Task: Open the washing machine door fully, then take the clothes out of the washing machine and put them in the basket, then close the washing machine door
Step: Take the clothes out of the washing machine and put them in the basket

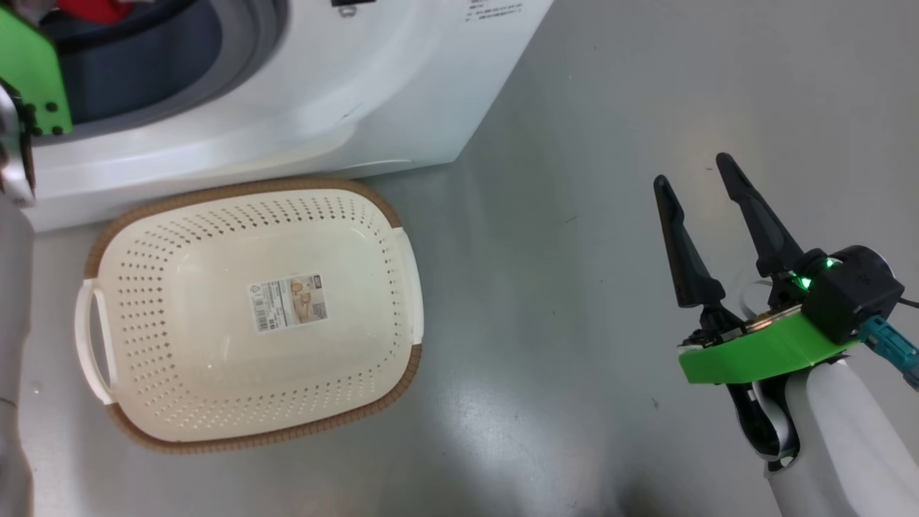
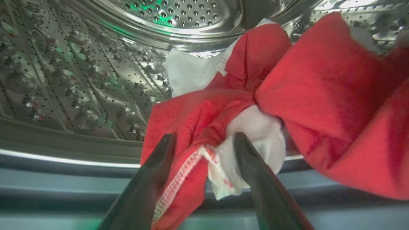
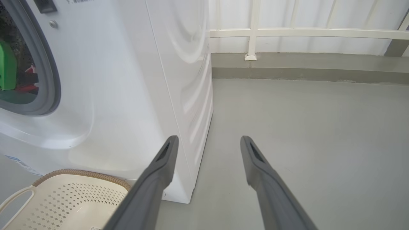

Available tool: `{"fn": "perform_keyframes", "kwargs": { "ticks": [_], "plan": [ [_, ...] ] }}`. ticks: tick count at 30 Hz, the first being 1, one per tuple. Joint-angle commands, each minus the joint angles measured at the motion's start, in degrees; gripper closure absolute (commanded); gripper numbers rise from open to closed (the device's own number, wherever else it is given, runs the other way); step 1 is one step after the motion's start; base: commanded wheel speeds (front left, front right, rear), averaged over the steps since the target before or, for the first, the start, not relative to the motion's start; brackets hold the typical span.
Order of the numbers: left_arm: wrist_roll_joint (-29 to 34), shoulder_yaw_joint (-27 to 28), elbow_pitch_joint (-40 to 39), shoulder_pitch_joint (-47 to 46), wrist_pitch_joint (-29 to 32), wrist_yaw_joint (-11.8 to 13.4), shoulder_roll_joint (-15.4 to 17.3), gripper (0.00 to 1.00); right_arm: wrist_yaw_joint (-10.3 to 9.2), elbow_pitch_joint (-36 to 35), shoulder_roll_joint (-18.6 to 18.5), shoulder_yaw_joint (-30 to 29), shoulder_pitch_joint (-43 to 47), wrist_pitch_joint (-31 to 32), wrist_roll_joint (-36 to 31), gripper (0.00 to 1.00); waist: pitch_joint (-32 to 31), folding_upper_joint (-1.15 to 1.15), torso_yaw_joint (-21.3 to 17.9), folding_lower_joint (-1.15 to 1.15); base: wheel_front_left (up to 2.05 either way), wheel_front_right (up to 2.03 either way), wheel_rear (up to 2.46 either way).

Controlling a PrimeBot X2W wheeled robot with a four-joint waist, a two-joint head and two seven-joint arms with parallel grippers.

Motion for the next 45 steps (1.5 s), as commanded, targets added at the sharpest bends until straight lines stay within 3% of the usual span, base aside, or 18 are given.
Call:
{"fn": "perform_keyframes", "kwargs": {
  "ticks": [1,2,3,10,27,37,45],
  "plan": [
    [0.4,0.4,-0.4,-1.1,1.0,0.1,3.2,0.00,0.36,-1.0,0.1,1.4,0.3,-0.4,0.4,0.00,0.1,0.00,-0.1,0.00,0.00,0.00,0.00],
    [0.3,0.3,-0.1,-1.1,1.5,-0.2,3.1,0.71,0.36,-0.9,0.2,1.4,0.2,-0.4,0.5,0.00,0.1,0.00,-0.2,0.00,0.00,0.00,0.00],
    [0.2,0.2,0.1,-1.1,1.8,-0.6,3.1,1.00,0.36,-0.9,0.2,1.4,0.2,-0.4,0.5,0.00,0.1,0.00,-0.2,0.00,0.00,0.00,0.00],
    [-1.0,0.1,-0.3,-1.0,0.5,-1.3,2.5,1.00,0.36,-0.6,0.3,1.5,0.2,-0.4,0.7,0.00,-0.2,0.00,0.0,0.00,0.00,0.00,0.00],
    [-7.2,3.3,-5.8,6.2,-14.6,-3.2,1.2,1.00,0.36,0.3,0.2,1.6,1.4,-0.4,1.0,0.00,-4.8,0.00,1.1,0.00,0.00,0.00,0.00],
    [-9.3,4.3,-11.6,14.5,-18.3,-2.5,0.3,1.00,0.36,0.3,0.1,1.0,2.8,-0.4,0.5,0.00,-8.5,0.00,2.9,0.00,0.00,0.00,0.00],
    [-10.5,5.1,-21.8,25.6,-19.4,-1.3,-0.9,1.00,0.36,0.9,0.1,0.9,4.3,-0.4,0.2,0.00,-12.6,0.00,4.3,0.00,0.00,0.00,0.00]
  ]
}}
